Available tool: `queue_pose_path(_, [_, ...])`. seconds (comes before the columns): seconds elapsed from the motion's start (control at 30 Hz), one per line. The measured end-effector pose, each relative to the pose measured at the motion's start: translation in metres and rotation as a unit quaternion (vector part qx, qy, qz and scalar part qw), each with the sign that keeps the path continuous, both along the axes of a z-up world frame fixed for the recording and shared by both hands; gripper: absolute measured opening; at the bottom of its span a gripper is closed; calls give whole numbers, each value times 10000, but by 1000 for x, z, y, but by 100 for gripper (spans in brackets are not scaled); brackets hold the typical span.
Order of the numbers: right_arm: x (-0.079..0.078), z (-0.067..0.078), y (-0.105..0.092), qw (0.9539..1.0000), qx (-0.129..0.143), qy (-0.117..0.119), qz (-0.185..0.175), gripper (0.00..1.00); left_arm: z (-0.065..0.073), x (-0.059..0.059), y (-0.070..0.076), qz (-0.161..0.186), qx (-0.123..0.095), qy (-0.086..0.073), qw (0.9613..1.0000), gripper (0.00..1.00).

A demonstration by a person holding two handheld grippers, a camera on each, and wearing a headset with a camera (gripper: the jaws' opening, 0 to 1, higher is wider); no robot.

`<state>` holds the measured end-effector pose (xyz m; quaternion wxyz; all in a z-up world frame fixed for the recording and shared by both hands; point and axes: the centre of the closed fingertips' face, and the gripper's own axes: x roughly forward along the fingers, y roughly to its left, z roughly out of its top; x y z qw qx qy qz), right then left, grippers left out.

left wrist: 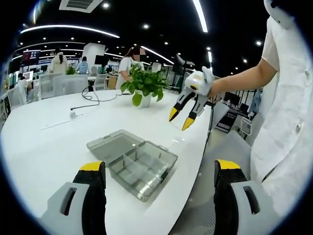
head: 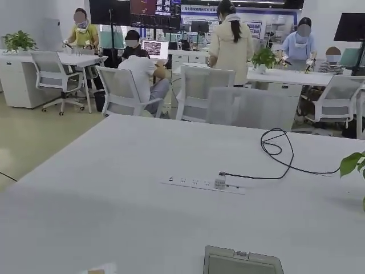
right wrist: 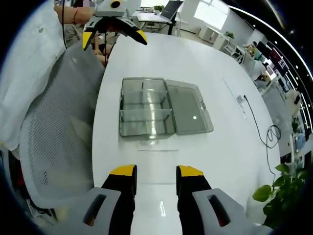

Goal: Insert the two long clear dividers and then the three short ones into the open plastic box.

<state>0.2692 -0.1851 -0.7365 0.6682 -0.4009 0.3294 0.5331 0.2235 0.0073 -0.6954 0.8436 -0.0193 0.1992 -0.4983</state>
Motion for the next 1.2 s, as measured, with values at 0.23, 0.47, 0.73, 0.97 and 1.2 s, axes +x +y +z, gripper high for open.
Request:
queue_pose_path(0.23, [-8,30,29,9992,258,-282,104,33,21,9,-16,213,-520,262,9981,89])
queue_pose_path(0.47, [-19,49,56,9972,319,-589,335,33,35,15,-32,463,-1178,940,9875,80])
queue_pose_path(0.73, [-29,61,77,9944,339,-822,575,33,41,20,-47,615,-1714,1590,9703,71])
queue_pose_path(0.97, [-37,66,88,9928,335,-920,690,33,40,19,-60,635,-1958,2046,9569,60])
queue_pose_path(1.2, [-41,72,97,9919,331,-984,729,33,34,10,-78,491,-1954,2436,9487,45])
